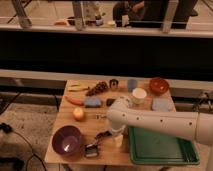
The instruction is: Wipe tray with brush
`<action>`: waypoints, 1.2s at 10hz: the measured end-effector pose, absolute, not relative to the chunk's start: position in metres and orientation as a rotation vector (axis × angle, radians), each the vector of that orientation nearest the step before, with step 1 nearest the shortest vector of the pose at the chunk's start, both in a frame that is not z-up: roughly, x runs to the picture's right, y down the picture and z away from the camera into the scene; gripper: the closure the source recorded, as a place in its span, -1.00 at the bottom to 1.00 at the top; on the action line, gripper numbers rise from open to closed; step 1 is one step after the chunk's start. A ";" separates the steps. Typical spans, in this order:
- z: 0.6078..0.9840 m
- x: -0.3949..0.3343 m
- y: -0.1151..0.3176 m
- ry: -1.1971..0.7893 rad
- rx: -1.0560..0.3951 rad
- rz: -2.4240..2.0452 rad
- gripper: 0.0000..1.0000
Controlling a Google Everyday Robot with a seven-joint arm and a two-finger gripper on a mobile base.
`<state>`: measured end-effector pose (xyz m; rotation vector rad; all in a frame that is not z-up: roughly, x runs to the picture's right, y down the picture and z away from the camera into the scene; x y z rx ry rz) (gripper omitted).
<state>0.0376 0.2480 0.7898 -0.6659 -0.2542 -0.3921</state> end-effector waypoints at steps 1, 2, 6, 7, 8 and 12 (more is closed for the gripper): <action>0.789 0.039 0.248 -0.250 -0.665 -0.394 -0.60; 0.787 0.035 0.246 -0.251 -0.665 -0.394 -0.60; 0.788 0.021 0.243 -0.263 -0.665 -0.403 -0.60; 0.789 0.017 0.243 -0.265 -0.667 -0.408 -0.60; 0.792 0.016 0.241 -0.265 -0.666 -0.409 -0.60; 0.795 0.007 0.238 -0.275 -0.666 -0.408 -0.60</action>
